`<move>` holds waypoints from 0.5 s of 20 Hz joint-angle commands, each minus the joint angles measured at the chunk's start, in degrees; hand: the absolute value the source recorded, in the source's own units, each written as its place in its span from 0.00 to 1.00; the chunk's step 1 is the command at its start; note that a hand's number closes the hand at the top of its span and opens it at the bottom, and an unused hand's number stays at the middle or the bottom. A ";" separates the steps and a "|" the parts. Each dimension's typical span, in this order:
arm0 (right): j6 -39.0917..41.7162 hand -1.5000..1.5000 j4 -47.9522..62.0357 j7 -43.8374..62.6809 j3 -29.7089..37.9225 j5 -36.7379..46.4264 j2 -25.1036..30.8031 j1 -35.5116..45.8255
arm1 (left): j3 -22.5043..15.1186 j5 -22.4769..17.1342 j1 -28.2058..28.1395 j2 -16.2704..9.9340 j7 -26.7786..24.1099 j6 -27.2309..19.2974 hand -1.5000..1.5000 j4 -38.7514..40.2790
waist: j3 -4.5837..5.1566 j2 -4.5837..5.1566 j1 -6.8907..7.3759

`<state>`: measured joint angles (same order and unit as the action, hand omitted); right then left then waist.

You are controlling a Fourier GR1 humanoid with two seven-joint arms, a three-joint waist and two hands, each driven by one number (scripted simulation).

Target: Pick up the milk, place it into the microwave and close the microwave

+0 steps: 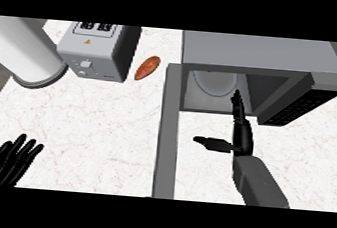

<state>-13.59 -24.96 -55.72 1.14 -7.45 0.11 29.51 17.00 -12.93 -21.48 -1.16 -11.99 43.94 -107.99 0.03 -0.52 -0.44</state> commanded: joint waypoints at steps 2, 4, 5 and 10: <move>1.00 0.00 -12.73 2.23 -5.30 -1.59 -0.11 -9.96 | -3.88 3.95 1.61 0.09 1.55 0.61 0.00 -2.44 | 0.05 -0.07 -0.76; 1.71 0.00 -17.81 2.38 -5.91 -0.23 1.11 -15.51 | -5.48 6.17 3.38 0.06 1.61 0.56 0.00 -0.87 | 0.07 -0.03 -1.20; 1.11 0.00 -22.24 4.06 -7.42 -1.15 -0.10 -17.88 | -8.45 5.67 -0.73 1.12 2.66 -0.59 1.00 -6.03 | 0.08 -0.25 -1.14; 7.11 0.00 -39.49 6.67 -8.97 -4.92 4.95 -30.12 | -11.34 10.95 5.93 1.14 2.62 -3.70 1.00 -1.34 | 0.10 -0.03 -1.65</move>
<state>-9.84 -52.59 -51.07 -6.75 -10.70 1.56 7.77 8.67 -5.73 -17.65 -0.37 -8.87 42.03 -110.34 0.09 -0.56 -1.68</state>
